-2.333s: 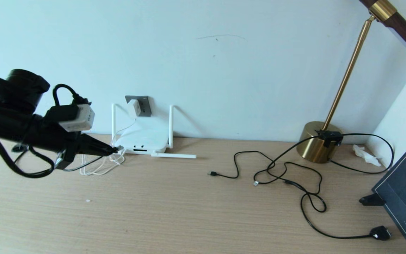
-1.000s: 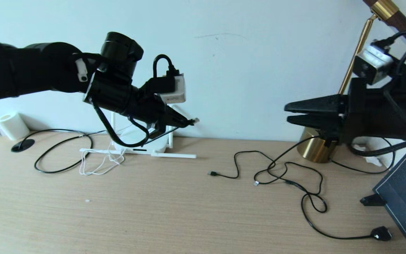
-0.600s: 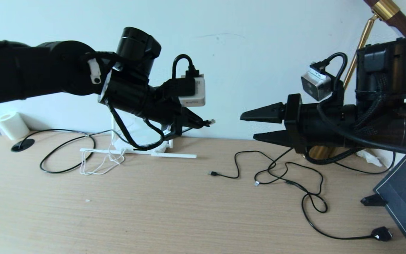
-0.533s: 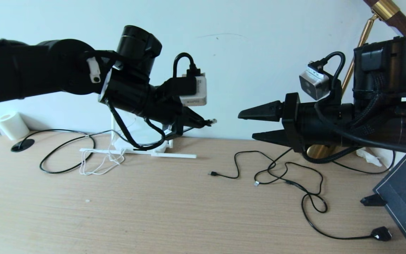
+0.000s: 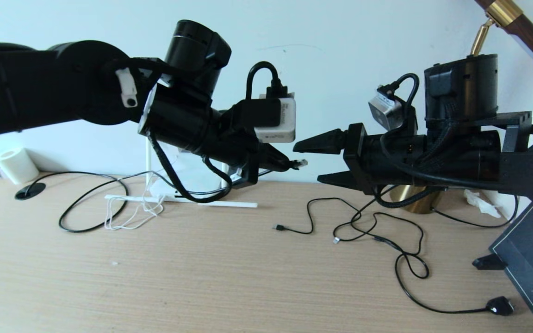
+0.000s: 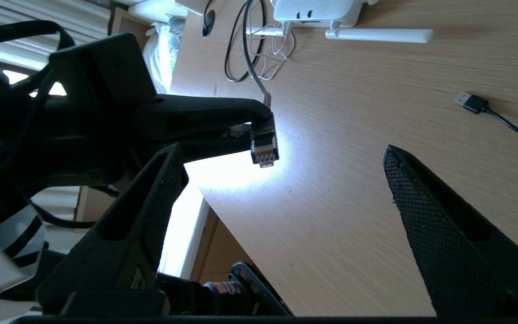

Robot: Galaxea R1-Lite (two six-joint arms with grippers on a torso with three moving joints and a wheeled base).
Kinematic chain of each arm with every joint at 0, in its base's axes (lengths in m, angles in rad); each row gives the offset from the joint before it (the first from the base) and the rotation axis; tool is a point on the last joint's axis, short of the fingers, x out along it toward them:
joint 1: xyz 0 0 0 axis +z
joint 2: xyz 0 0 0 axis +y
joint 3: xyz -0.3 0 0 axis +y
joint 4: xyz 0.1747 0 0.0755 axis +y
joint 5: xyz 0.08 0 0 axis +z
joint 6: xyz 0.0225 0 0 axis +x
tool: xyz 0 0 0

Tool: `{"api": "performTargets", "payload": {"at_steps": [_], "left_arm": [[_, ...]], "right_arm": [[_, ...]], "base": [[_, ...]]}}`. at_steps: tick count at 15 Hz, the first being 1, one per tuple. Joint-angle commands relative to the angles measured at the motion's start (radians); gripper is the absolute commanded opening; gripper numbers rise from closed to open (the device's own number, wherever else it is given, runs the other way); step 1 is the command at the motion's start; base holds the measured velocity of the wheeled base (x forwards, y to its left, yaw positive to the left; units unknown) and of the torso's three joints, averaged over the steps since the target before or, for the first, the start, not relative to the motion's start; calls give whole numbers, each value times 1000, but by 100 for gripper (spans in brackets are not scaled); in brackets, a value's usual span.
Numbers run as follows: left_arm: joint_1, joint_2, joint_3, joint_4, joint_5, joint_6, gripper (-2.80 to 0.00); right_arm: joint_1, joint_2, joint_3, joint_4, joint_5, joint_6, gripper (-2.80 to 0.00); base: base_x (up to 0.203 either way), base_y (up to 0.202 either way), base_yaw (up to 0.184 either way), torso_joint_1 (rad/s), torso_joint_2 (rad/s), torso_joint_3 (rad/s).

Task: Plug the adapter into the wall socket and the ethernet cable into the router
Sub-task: Hand it to the other hand

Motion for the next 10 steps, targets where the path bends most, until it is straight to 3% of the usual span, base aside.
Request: {"api": "performTargets", "payload": {"at_steps": [1, 10], "left_arm": [[-1, -9, 3, 3, -1, 6, -280], [-1, -8, 3, 8, 3, 4, -280]], "right_arm": [[11, 38, -25, -1, -8, 4, 0], [30, 71, -51, -2, -17, 10, 0]], "base": [[0, 0, 0, 0, 0, 0], [0, 0, 0, 0, 0, 0]]}}
